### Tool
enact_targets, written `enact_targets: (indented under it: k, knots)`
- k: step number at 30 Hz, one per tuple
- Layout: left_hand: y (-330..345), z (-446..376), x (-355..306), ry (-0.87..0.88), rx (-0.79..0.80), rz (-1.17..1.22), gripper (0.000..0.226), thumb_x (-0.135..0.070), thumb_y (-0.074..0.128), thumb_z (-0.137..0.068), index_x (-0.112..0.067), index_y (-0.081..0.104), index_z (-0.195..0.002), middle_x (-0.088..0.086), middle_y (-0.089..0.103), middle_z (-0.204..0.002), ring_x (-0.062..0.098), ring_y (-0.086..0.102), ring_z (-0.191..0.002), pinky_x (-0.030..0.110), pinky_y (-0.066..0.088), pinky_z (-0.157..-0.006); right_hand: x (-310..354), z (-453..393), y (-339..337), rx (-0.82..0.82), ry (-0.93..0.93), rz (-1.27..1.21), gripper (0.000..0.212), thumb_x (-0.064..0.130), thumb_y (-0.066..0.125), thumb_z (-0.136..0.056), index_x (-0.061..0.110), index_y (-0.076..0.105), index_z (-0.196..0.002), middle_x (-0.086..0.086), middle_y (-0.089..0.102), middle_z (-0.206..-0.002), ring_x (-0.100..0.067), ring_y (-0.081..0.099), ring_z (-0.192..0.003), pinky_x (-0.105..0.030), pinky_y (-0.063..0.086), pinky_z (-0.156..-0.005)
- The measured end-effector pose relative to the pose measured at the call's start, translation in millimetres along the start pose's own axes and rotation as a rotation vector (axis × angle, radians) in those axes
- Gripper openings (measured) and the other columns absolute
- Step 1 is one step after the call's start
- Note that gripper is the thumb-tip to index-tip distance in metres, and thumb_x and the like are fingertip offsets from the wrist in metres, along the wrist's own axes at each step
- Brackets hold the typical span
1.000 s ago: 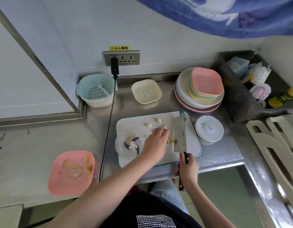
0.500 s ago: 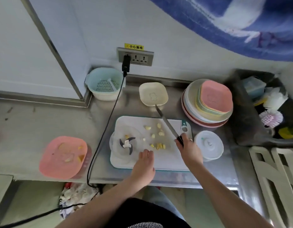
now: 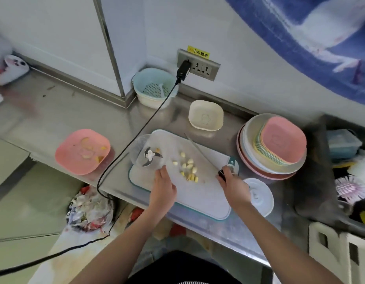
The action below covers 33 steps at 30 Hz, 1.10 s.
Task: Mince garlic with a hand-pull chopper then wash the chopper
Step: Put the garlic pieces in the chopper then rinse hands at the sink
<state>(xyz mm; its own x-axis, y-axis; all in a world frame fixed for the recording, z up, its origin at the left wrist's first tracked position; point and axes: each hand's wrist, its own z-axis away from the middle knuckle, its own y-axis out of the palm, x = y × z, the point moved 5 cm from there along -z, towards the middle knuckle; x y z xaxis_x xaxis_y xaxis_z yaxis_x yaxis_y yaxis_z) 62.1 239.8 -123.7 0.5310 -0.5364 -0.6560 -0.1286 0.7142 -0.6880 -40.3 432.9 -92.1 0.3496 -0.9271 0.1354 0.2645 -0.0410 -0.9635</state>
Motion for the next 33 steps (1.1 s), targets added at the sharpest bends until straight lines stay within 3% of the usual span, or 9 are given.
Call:
enact_targets:
  k: [4, 8, 11, 15, 19, 22, 24, 28, 33]
  knots:
    - [1, -13, -3, 0.017, 0.061, 0.02, 0.061, -0.003, 0.045, -0.094, -0.001, 0.019, -0.149, 0.017, 0.028, -0.151, 0.03, 0.037, -0.135, 0.033, 0.032, -0.109, 7, -39, -4, 0.039, -0.127, 0.105, 0.029, 0.035, 0.038, -0.101, 0.016, 0.041, -0.123, -0.005, 0.058, -0.118, -0.03, 0.055, -0.107, -0.04, 0.041, -0.085]
    - [3, -20, -8, 0.056, 0.065, 0.019, 0.06, -0.003, 0.043, -0.094, -0.004, 0.021, -0.15, 0.018, 0.038, -0.146, 0.031, 0.036, -0.134, 0.035, 0.03, -0.109, -7, -27, 16, 0.132, -0.083, 0.107, 0.024, 0.016, 0.041, -0.099, 0.019, 0.039, -0.123, -0.005, 0.051, -0.126, -0.029, 0.045, -0.115, -0.043, 0.038, -0.09]
    - [1, -17, -13, 0.041, -0.075, 0.028, 0.054, 0.0, 0.039, -0.095, -0.007, 0.029, -0.148, 0.013, 0.041, -0.146, 0.027, 0.036, -0.135, 0.03, 0.03, -0.108, -19, -8, 21, 0.119, -0.097, 0.207, 0.032, 0.011, 0.041, -0.097, 0.022, 0.037, -0.127, -0.005, 0.049, -0.128, -0.029, 0.044, -0.117, -0.044, 0.036, -0.095]
    - [7, -4, -2, -0.034, -0.193, 0.103, 0.05, -0.001, 0.038, -0.095, -0.006, 0.035, -0.144, 0.013, 0.042, -0.145, 0.026, 0.037, -0.135, 0.031, 0.031, -0.109, -20, 5, 16, 0.128, -0.081, 0.068, 0.023, 0.026, 0.036, -0.101, 0.019, 0.039, -0.123, -0.005, 0.056, -0.119, -0.03, 0.053, -0.104, -0.04, 0.045, -0.084]
    - [18, -15, -1, 0.057, -0.073, 0.083, 0.054, -0.015, 0.037, -0.101, -0.004, 0.019, -0.151, 0.013, 0.022, -0.156, 0.025, 0.019, -0.145, 0.031, 0.018, -0.117, -14, 25, 7, 0.081, 0.105, -0.452, 0.017, 0.027, 0.036, -0.102, 0.019, 0.041, -0.115, -0.008, 0.061, -0.094, -0.027, 0.057, -0.079, -0.035, 0.044, -0.064]
    - [24, -32, -6, 0.116, -0.008, -0.053, 0.06, -0.032, 0.028, -0.101, -0.006, 0.011, -0.152, 0.012, 0.011, -0.16, 0.023, 0.007, -0.148, 0.03, 0.007, -0.119, -12, 47, 20, 0.091, 0.264, -0.739, 0.013, 0.026, 0.037, -0.102, 0.022, 0.039, -0.114, -0.006, 0.059, -0.084, -0.025, 0.058, -0.072, -0.04, 0.049, -0.062]
    - [29, -39, -10, 0.145, 0.019, -0.145, 0.065, -0.041, 0.02, -0.098, -0.008, 0.005, -0.152, 0.012, 0.006, -0.16, 0.024, 0.002, -0.148, 0.032, 0.001, -0.119, -11, 59, 33, 0.12, 0.356, -0.818, 0.012, 0.026, 0.039, -0.101, 0.019, 0.041, -0.111, -0.008, 0.058, -0.081, -0.027, 0.059, -0.072, -0.044, 0.053, -0.067]
    - [42, -44, -15, 0.161, 0.08, -0.203, 0.06, -0.029, 0.027, -0.104, -0.008, -0.001, -0.152, 0.008, 0.0, -0.161, 0.018, -0.003, -0.148, 0.029, -0.004, -0.118, 0, 70, 54, 0.19, 0.405, -0.849, 0.007, 0.026, 0.036, -0.102, 0.02, 0.039, -0.103, -0.006, 0.054, -0.074, -0.021, 0.056, -0.061, -0.033, 0.047, -0.054]
    - [51, -36, -12, 0.208, 0.055, -0.137, 0.057, -0.03, 0.027, -0.104, -0.007, 0.007, -0.152, 0.004, 0.008, -0.161, 0.016, 0.002, -0.148, 0.024, 0.0, -0.119, 19, 73, 65, 0.233, 0.411, -0.885, 0.007, 0.028, 0.035, -0.102, 0.027, 0.034, -0.095, -0.008, 0.058, -0.079, -0.023, 0.058, -0.066, -0.038, 0.053, -0.061]
